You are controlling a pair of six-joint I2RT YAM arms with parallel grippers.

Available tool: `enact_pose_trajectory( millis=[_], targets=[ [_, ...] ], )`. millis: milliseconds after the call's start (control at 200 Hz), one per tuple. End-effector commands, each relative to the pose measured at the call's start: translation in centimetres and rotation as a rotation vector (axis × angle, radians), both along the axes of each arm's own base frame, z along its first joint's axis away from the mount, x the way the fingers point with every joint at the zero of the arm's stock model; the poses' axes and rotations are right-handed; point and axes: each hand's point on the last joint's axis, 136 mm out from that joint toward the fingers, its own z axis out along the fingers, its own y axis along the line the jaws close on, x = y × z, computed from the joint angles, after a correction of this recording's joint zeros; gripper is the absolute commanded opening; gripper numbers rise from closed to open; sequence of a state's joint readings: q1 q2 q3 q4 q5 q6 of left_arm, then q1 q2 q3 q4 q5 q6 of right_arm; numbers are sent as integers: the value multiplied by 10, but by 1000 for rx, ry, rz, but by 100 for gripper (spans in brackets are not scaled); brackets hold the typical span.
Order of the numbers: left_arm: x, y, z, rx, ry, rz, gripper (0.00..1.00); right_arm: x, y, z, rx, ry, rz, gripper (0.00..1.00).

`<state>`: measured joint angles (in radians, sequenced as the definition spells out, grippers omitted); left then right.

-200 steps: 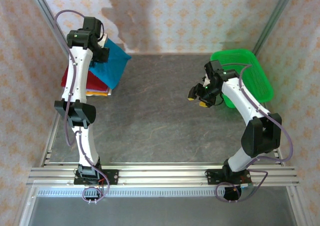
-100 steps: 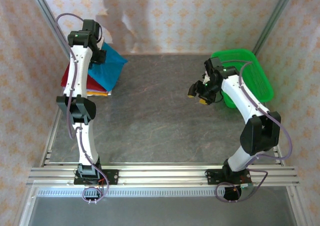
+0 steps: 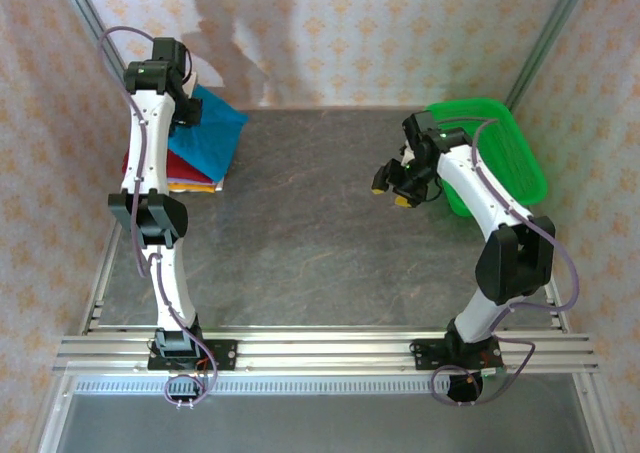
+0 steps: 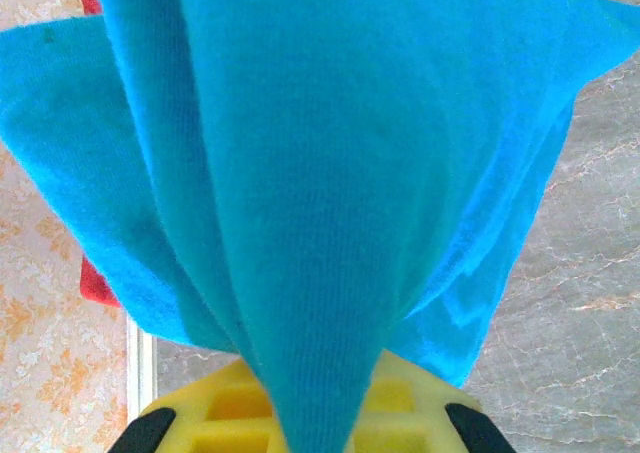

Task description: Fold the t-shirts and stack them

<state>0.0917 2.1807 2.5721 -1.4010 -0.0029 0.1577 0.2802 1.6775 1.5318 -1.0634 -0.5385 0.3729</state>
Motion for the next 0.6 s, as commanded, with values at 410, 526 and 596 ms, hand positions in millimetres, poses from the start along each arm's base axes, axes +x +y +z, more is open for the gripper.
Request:
enact_pose_trajectory(
  millis=[410,526,596],
  targets=[
    [-8,-13,52,-47,-145,-29,0,2,2,1,-29,9,0,60],
    [-9,-16,54,-58,-149,-35,0,3,3,1,-29,8,-1,60],
    [-10,-16,56,-57,-151,-36,0,3,4,1,-30,8,1,60]
  ],
)
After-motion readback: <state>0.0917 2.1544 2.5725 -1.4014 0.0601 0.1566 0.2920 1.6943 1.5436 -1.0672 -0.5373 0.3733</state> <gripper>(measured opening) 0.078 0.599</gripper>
